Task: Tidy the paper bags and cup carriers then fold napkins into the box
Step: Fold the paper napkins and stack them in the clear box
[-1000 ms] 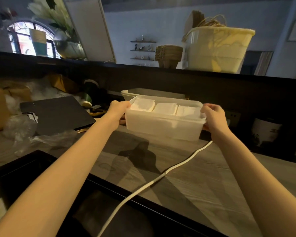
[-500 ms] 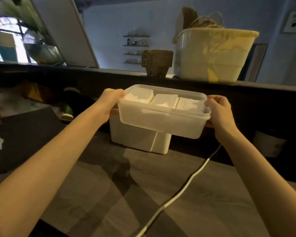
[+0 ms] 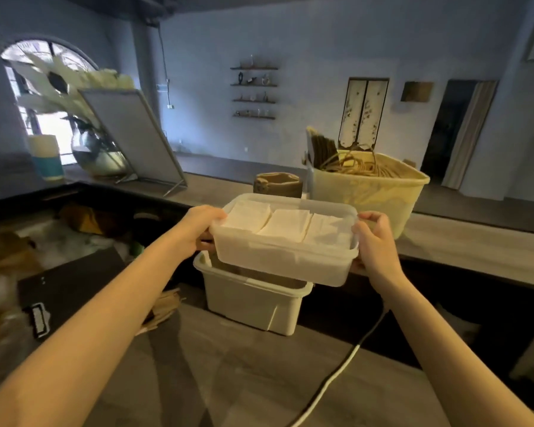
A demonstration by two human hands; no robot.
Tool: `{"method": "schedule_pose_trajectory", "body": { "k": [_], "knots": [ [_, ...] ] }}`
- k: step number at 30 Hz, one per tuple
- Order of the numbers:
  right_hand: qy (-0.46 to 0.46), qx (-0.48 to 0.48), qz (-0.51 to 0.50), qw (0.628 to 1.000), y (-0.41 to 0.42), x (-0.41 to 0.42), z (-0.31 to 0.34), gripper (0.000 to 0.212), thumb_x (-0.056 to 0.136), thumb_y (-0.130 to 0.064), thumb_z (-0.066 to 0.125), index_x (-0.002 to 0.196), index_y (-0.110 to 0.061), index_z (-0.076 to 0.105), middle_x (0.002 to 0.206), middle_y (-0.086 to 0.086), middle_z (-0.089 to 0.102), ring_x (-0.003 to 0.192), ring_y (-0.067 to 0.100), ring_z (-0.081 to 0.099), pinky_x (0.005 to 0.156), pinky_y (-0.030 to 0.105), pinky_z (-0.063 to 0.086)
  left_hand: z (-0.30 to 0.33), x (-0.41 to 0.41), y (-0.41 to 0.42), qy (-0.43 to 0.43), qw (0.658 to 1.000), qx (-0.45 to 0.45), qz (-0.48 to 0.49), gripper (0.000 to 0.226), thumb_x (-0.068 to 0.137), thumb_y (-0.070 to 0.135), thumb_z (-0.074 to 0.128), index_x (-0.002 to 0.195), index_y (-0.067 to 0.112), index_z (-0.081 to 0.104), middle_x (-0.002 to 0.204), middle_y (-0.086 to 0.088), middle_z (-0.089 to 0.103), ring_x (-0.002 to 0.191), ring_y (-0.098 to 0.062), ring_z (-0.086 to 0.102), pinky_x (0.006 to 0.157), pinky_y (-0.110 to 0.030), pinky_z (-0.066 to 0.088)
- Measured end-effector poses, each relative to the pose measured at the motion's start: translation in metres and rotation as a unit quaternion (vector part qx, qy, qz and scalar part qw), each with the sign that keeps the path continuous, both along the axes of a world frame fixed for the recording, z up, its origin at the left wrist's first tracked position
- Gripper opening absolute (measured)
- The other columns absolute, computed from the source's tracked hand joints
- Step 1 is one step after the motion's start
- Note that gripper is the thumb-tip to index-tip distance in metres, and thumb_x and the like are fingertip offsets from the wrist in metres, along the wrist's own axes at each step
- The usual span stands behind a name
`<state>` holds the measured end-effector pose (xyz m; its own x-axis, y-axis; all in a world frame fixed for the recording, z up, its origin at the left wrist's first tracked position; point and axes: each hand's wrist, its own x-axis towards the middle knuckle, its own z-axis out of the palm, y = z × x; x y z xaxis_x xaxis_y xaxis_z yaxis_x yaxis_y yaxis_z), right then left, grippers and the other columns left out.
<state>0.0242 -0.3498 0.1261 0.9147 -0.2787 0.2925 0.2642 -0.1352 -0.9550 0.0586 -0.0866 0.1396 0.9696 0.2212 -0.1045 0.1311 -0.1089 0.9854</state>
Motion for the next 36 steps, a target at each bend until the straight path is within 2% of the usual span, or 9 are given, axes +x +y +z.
{"method": "schedule_pose_trajectory", "body": {
  "k": [2,7,9,15,17,23,26,32,36],
  "knots": [
    [0.000,-0.007,0.015,1.000,0.000,0.000,0.017,0.021,0.095,-0.014,0.045,0.115,-0.017,0.039,0.093,-0.003,0.053,0.076,0.009,0.054,0.049,0.020,0.045,0.016,-0.008,0.002,0.030,0.999,-0.004,-0.015,0.014,0.088,0.019,0.053,0.101,0.017,0.056,0.106,-0.012,0.057,0.098,-0.031,0.056,0.069,-0.044,0.051],
    [-0.004,-0.009,0.057,0.998,0.010,0.009,0.046,0.022,0.094,-0.018,0.049,0.115,-0.016,0.042,0.088,0.002,0.054,0.065,0.014,0.051,0.051,0.026,0.042,0.044,-0.017,0.014,0.023,0.997,-0.067,0.008,0.022,0.091,0.020,0.049,0.112,0.014,0.053,0.089,-0.008,0.059,0.077,-0.022,0.058,0.056,-0.036,0.049],
    [-0.012,-0.014,0.063,0.998,0.018,0.015,0.055,0.025,0.095,-0.022,0.048,0.119,-0.016,0.043,0.098,0.004,0.054,0.076,0.015,0.053,0.053,0.024,0.044,0.051,-0.019,0.021,0.016,0.996,-0.083,0.021,0.023,0.091,0.018,0.046,0.112,0.013,0.053,0.088,-0.008,0.059,0.076,-0.023,0.058,0.055,-0.036,0.051],
    [-0.026,-0.026,0.060,0.998,0.055,0.041,0.076,0.032,0.100,-0.023,0.040,0.130,-0.012,0.039,0.098,0.003,0.055,0.076,0.011,0.054,0.062,0.022,0.048,0.067,-0.015,0.053,-0.007,0.988,-0.133,0.080,0.017,0.092,0.011,0.038,0.083,0.013,0.053,0.068,-0.007,0.054,0.063,-0.021,0.052,0.051,-0.036,0.047],
    [-0.028,-0.039,0.074,0.996,0.074,0.051,0.078,0.039,0.100,-0.023,0.039,0.137,-0.013,0.036,0.112,0.010,0.056,0.085,0.014,0.057,0.066,0.022,0.049,0.071,-0.008,0.066,-0.024,0.983,-0.157,0.095,0.017,0.091,0.008,0.037,0.083,0.012,0.052,0.061,-0.007,0.056,0.061,-0.022,0.052,0.047,-0.036,0.049],
    [0.030,-0.096,0.213,0.972,0.154,0.073,0.075,0.047,0.101,-0.031,0.036,0.144,-0.011,0.032,0.135,0.008,0.047,0.104,0.017,0.053,0.080,0.027,0.049,0.074,0.035,0.095,-0.080,0.964,-0.218,0.128,0.032,0.096,0.011,0.038,0.127,0.008,0.044,0.103,-0.012,0.055,0.100,-0.033,0.055,0.075,-0.056,0.046],
    [0.068,-0.059,0.274,0.958,0.199,0.088,0.079,0.049,0.101,-0.033,0.036,0.143,-0.008,0.033,0.139,0.004,0.042,0.118,0.018,0.045,0.097,0.032,0.041,0.066,0.066,0.102,-0.099,0.956,-0.226,0.161,0.039,0.093,0.015,0.044,0.132,0.010,0.040,0.120,-0.009,0.052,0.112,-0.035,0.052,0.076,-0.056,0.050],
    [0.094,-0.055,0.184,0.977,0.263,0.151,0.067,0.066,0.096,-0.035,0.043,0.147,-0.002,0.017,0.150,0.011,0.029,0.130,0.030,0.037,0.103,0.036,0.036,0.046,0.123,0.109,-0.072,0.976,-0.138,0.154,0.040,0.087,0.024,0.057,0.124,0.011,0.046,0.129,-0.017,0.046,0.109,-0.035,0.053,0.075,-0.052,0.056],
    [0.089,-0.063,0.118,0.987,0.262,0.186,0.058,0.050,0.096,-0.021,0.039,0.141,-0.002,0.026,0.142,0.012,0.038,0.123,0.030,0.042,0.099,0.038,0.038,0.037,0.149,0.105,-0.063,0.985,-0.092,0.131,0.042,0.086,0.028,0.062,0.123,0.007,0.053,0.123,-0.011,0.053,0.108,-0.030,0.054,0.087,-0.044,0.053]
  ]
}}
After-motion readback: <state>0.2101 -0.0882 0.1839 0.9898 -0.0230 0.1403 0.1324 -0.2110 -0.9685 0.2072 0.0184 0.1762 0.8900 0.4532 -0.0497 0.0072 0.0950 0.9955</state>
